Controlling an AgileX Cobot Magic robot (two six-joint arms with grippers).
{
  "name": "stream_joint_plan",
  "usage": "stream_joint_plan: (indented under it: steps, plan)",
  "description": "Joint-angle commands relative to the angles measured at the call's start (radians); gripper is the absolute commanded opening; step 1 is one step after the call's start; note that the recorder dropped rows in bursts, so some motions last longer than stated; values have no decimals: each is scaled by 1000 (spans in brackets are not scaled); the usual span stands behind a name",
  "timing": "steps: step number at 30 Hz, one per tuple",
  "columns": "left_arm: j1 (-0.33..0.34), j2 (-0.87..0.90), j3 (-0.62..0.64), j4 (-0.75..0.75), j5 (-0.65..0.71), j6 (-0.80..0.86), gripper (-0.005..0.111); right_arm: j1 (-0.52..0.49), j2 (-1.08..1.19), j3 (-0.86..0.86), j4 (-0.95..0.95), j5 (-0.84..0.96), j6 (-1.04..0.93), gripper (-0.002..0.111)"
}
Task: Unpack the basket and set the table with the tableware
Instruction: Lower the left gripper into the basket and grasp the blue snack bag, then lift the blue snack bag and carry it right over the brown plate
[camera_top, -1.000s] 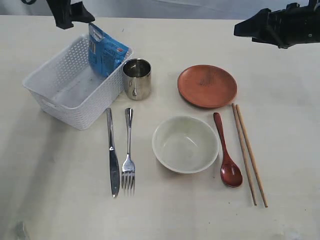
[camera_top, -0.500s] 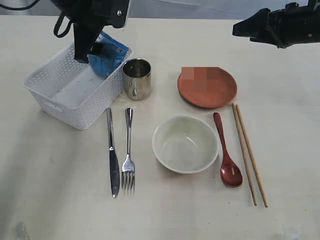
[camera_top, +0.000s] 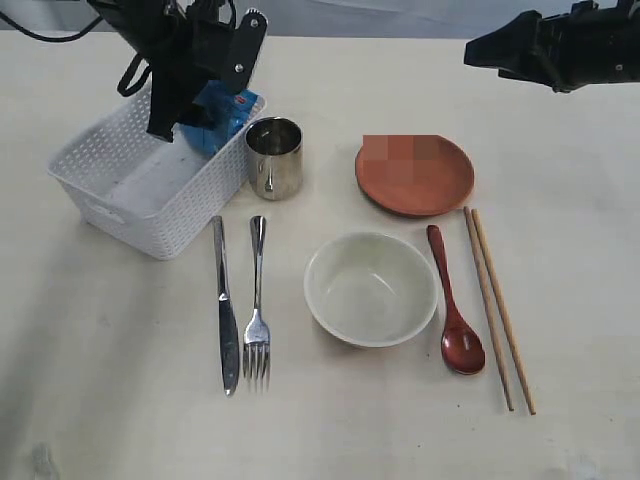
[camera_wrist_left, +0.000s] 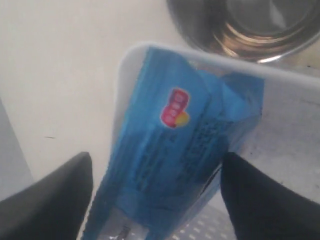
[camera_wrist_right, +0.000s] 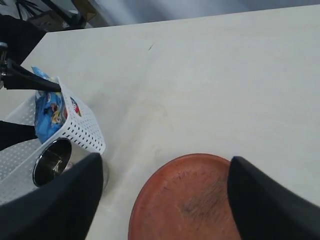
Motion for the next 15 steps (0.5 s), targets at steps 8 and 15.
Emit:
stream_joint_plan:
  steps: [8, 15]
  plan:
    - [2, -32, -11, -11, -11, -26, 0, -5, -8, 2, 26, 50, -39, 67]
    - [2, -151, -11, -11, 90, -23, 0, -5, -8, 2, 28, 48, -39, 67]
